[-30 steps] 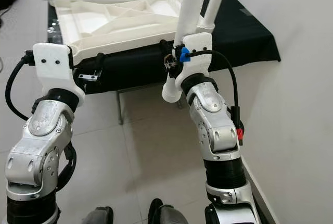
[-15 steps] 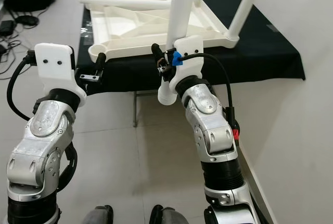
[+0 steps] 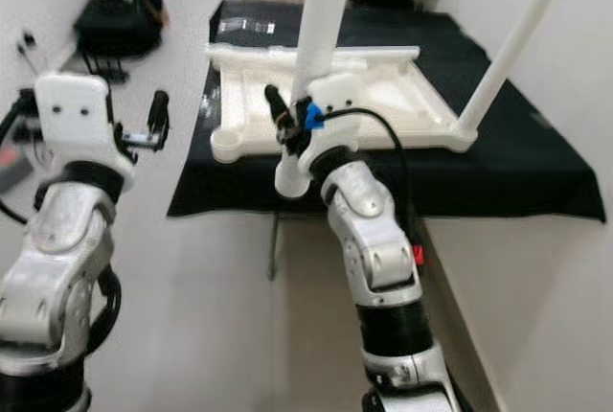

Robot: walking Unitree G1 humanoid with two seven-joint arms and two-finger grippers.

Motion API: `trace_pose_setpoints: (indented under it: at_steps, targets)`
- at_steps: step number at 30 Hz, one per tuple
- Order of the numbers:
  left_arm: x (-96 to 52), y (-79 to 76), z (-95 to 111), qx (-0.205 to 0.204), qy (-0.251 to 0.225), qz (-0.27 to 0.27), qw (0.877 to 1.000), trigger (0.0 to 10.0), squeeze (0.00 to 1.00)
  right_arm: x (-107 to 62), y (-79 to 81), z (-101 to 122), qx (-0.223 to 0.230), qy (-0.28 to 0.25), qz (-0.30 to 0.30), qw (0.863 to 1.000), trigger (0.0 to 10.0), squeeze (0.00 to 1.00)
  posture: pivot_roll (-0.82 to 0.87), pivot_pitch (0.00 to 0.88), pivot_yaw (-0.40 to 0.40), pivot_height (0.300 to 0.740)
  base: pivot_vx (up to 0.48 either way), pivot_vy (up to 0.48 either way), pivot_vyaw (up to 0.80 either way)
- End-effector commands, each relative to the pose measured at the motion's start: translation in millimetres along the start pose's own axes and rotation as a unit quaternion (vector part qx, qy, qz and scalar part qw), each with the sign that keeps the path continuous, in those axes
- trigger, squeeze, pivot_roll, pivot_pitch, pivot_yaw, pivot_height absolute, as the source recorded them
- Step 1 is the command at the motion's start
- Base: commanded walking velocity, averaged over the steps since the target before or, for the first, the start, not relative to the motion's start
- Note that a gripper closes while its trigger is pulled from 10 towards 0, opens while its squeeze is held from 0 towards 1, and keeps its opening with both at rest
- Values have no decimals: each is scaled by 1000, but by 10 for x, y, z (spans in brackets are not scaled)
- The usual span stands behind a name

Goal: Building children table

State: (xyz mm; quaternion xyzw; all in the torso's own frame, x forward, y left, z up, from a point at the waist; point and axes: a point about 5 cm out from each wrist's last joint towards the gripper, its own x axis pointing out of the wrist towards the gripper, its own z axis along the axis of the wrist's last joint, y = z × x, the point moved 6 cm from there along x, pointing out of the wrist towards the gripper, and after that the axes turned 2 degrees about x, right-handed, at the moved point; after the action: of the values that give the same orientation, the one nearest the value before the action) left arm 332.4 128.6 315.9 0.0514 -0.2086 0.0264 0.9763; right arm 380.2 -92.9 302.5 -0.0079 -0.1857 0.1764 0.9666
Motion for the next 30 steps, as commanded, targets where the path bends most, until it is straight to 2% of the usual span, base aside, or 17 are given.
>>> trace_pose_setpoints:
  at_steps: [1, 9, 23, 30]
  targets:
    - [7, 10, -21, 3, 1, -1, 1000, 10000, 0, 13, -25, 45, 6, -13, -7, 1000, 10000, 0, -19, 108, -106, 740, 480, 0, 0]
    - [35, -15, -7, 0, -3, -4, 1000, 10000, 0, 55, -58, 61, 9, -19, -13, 1000, 10000, 0, -14, 100, -107, 740, 456, 0, 0]
    - [72, 65, -48, 3, 2, 16, 1000, 10000, 0, 109, -113, 93, 13, -28, -23, 999, 10000, 0, -5, 82, -105, 740, 0, 0, 0]
    - [28, 88, -140, -8, 15, 21, 1000, 10000, 0, 144, -243, -1, 27, -15, -38, 999, 10000, 0, 2, 53, -104, 740, 0, 0, 0]
